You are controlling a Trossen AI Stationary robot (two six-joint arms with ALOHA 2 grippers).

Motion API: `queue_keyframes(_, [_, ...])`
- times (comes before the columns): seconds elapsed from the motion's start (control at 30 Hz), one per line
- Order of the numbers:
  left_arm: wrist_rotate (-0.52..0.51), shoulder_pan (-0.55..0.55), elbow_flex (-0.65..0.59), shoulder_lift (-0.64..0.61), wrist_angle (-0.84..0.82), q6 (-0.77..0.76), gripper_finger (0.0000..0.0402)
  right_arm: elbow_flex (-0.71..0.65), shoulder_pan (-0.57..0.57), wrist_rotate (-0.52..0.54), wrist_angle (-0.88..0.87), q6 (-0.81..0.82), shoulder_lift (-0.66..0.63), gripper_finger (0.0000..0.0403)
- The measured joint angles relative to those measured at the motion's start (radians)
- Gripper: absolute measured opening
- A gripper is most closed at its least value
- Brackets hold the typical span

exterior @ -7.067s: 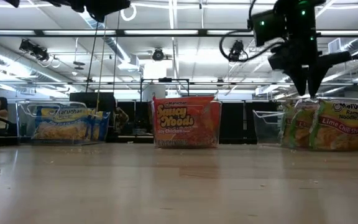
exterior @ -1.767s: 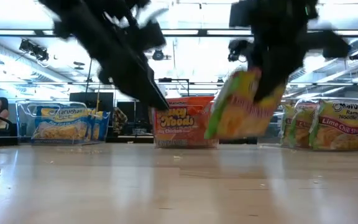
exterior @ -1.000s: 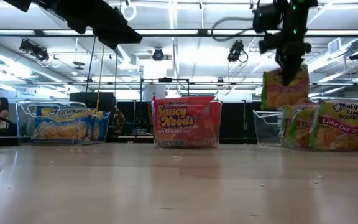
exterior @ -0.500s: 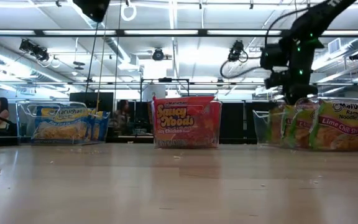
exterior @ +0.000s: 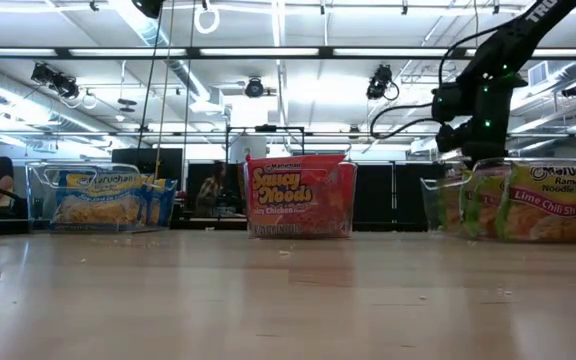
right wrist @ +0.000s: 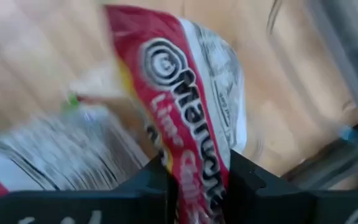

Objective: Sort Maruchan noodles
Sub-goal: Put the green noodle pack into the right transparent bin

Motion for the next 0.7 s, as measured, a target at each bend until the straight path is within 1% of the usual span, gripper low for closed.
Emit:
queue_keyframes(0.13, [0.002, 0.003, 0.0, 0.0, -0.005, -0.003, 0.0217, 0.024, -0.009, -0.018, 0.012, 0.002, -0.012, 0.0117])
queue_keyframes(0.27, [0.002, 0.003, 0.0, 0.0, -0.014, -0.013, 0.0217, 0.041, -0.009, 0.004, -0.006, -0.014, -0.012, 0.0137])
queue_keyframes(0.43, [0.002, 0.003, 0.0, -0.003, -0.013, -0.015, 0.0217, 0.049, -0.008, 0.088, 0.0, -0.044, -0.012, 0.0144])
queue_keyframes(0.57, [0.002, 0.003, 0.0, -0.003, -0.012, -0.015, 0.0217, 0.049, -0.005, 0.127, 0.0, -0.089, -0.012, 0.0119])
queue_keyframes(0.7, [0.002, 0.003, 0.0, -0.003, -0.013, -0.014, 0.0217, 0.049, 0.018, 0.13, -0.007, -0.125, -0.012, 0.0063])
